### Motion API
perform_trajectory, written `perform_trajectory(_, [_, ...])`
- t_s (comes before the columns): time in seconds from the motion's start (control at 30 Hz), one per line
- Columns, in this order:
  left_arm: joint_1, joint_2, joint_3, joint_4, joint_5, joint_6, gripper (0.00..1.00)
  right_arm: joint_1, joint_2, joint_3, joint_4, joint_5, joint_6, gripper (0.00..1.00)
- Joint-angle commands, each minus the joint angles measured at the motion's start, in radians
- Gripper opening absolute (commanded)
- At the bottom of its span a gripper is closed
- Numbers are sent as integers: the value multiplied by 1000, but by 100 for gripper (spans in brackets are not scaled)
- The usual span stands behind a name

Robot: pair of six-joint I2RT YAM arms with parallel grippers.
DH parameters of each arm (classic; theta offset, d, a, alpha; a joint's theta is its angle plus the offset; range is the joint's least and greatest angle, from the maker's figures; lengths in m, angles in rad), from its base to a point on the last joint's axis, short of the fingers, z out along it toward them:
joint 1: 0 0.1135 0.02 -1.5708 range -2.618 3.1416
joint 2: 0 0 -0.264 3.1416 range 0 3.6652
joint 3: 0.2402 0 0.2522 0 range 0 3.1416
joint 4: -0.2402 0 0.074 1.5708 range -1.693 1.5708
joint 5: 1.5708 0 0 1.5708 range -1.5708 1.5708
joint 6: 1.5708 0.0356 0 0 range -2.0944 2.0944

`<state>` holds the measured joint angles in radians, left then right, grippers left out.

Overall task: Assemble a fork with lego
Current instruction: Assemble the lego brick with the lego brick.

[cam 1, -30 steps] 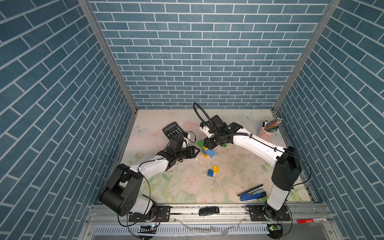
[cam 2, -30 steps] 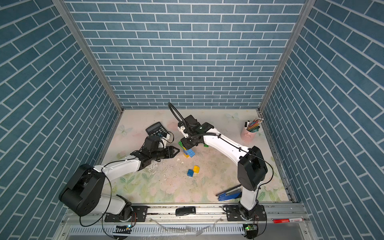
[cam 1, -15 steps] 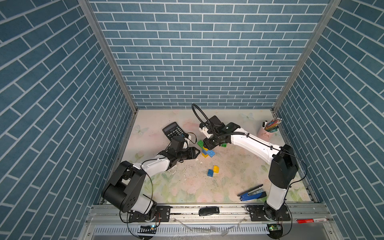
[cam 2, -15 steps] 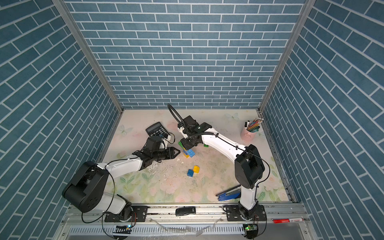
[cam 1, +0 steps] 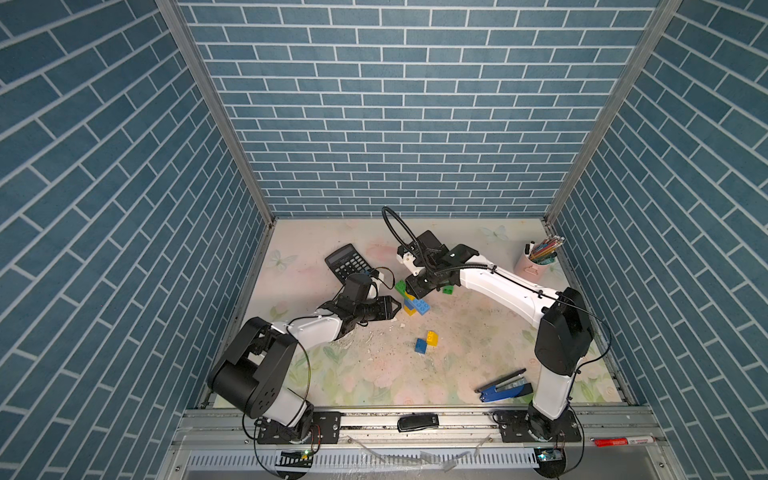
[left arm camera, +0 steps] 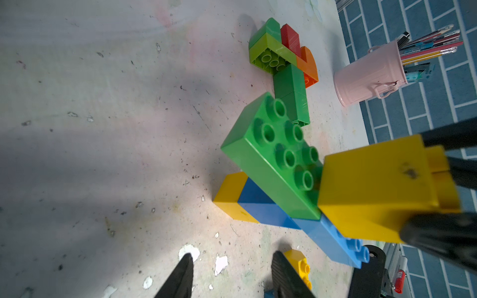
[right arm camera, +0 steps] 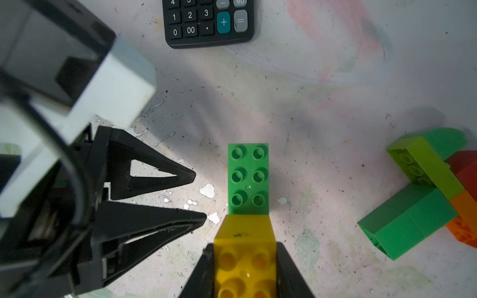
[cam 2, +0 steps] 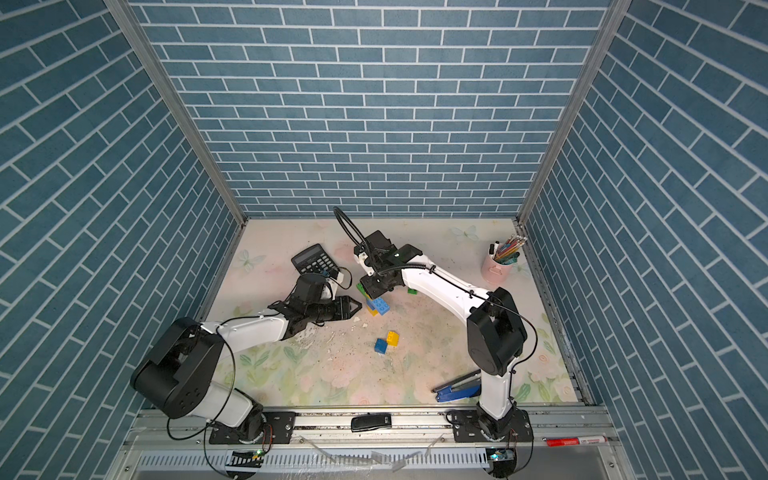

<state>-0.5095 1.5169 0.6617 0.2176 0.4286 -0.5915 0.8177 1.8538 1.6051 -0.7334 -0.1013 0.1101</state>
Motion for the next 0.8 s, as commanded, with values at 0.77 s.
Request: perform_trajectory(0.77, [-15,73,68,40,21,-19,51,49,91,-33,-181,41,-148,0])
